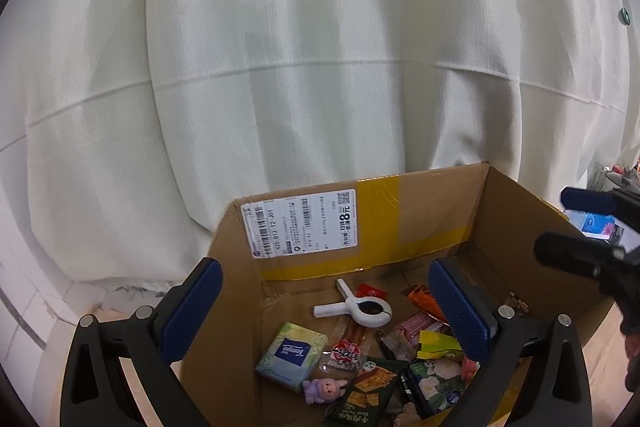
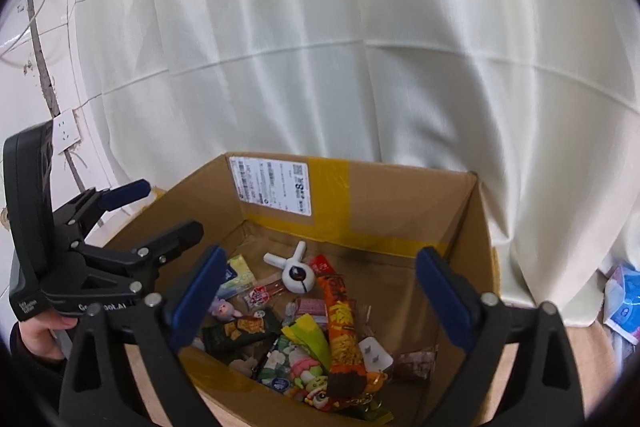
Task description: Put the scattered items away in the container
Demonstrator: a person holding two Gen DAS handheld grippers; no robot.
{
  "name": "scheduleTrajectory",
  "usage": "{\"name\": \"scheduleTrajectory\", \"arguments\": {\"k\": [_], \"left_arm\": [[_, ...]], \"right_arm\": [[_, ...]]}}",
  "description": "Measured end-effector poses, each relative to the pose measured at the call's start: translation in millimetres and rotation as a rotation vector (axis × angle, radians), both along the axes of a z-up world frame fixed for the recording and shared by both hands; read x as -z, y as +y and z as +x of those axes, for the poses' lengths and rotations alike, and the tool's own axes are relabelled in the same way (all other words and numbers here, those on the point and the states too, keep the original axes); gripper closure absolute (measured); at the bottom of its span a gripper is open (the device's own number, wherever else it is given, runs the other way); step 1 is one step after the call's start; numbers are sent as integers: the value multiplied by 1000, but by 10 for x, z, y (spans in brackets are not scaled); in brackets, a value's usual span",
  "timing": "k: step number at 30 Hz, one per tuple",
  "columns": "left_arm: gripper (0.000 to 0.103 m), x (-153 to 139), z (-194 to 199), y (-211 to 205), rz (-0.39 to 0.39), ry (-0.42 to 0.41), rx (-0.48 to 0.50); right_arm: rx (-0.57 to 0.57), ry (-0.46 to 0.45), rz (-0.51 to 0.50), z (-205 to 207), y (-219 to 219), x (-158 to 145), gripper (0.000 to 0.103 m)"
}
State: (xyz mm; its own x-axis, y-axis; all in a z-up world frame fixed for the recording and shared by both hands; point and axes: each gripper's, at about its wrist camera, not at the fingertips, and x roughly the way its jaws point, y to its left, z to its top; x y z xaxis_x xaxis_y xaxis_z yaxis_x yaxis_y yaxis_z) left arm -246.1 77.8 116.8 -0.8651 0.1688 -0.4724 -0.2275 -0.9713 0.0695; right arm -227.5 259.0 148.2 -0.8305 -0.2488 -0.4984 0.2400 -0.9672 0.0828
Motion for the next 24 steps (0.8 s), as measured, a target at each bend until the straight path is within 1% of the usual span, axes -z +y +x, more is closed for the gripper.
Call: {"name": "scheduleTrajectory", "arguments": {"k": [2, 4, 7, 11, 14, 19, 21, 24], "left_arm": [[0, -54, 57, -29, 14, 8, -9], [0, -118, 124, -67, 34, 17, -11], [0, -237, 254, -145, 69, 33, -28], [0, -391, 452, -230, 92, 44, -43], [0, -516, 653, -290, 104, 70, -46], [0, -711, 1105, -372, 113, 145, -53], [0, -732, 1252, -403, 121, 157, -48], [0, -680, 1443, -443, 134, 145, -36]], "right_arm": [[35, 9, 5, 41, 21, -49, 0], [38, 16, 6, 96, 23, -106, 0], [67, 62, 27, 267, -7, -233, 0], [64, 104, 48, 507, -71, -407, 0], [66, 137, 61, 727, -121, -542, 0], [74, 189, 75, 1121, -189, -690, 0], [78, 196, 66, 1258, -198, -702, 0], [88, 205, 58, 1462, -203, -665, 0]]}}
